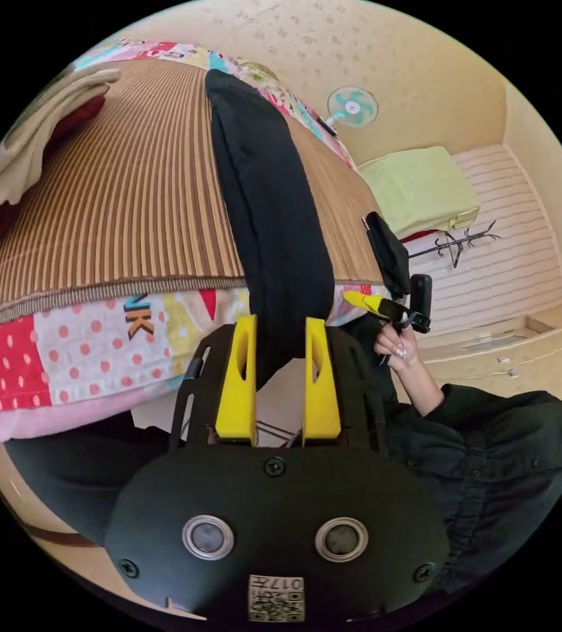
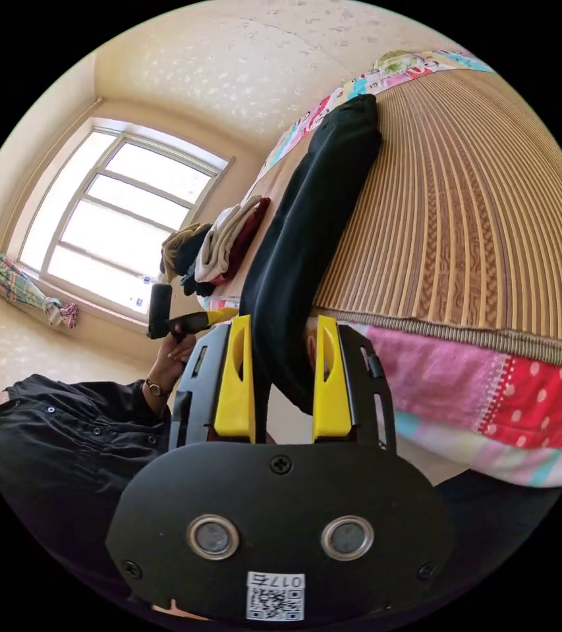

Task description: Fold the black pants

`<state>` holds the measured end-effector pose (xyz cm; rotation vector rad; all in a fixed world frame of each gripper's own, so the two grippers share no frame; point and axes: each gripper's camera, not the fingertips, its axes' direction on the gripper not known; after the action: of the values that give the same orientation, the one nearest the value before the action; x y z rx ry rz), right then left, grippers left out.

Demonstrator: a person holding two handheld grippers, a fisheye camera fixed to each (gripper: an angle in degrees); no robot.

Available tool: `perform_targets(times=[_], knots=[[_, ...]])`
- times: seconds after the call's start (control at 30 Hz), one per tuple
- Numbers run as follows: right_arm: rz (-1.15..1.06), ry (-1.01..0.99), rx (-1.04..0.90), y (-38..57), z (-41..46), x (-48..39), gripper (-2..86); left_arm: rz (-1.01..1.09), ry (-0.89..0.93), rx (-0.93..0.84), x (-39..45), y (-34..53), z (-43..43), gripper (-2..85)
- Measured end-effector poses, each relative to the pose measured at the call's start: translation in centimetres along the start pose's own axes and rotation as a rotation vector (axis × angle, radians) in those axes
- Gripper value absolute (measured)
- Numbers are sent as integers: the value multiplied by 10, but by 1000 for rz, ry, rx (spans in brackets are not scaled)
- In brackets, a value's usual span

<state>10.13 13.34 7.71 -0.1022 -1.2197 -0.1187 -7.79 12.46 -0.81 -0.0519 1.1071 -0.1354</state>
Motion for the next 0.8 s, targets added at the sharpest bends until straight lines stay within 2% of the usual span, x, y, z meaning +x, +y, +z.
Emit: perform_targets(times=[0.07, 0.13, 0.17, 0.27, 0.37, 0.43, 0.47, 0.53, 0.6, 0.67, 0.73, 0.8], knots=[[29, -58, -30, -18, 12, 9, 153, -6, -26, 8, -7, -10, 3, 127], [42, -158, -97, -25, 33, 14, 150, -37, 3, -141, -22, -13, 35, 142], [55, -202, -119, -22, 45, 13, 143, -34, 18, -146, -23, -10, 39, 145], [68, -166, -67, -2, 40, 0, 97, -27, -3, -131, -19, 18, 43, 105], [25, -366, -65, 25, 13, -23, 48, 27, 192, -110, -10, 49, 25, 64], [-66, -491, 10, 41, -23, -52, 36, 181, 402, -7, 16, 74, -15, 53], [-135, -565, 58, 46, -53, -77, 31, 228, 443, 27, 25, 78, -28, 52], [-301, -626, 84, 42, -97, -129, 24, 449, 574, 147, 76, 88, -83, 51], [-585, -625, 116, 32, -157, -221, 16, 648, 613, 230, 125, 91, -124, 51], [-768, -619, 148, 26, -199, -286, 12, 829, 644, 320, 170, 93, -165, 51], [-855, -608, 170, 19, -233, -341, 10, 975, 666, 413, 220, 92, -208, 53], [-877, -540, 225, 11, -263, -392, 7, 945, 643, 477, 242, 88, -230, 55]])
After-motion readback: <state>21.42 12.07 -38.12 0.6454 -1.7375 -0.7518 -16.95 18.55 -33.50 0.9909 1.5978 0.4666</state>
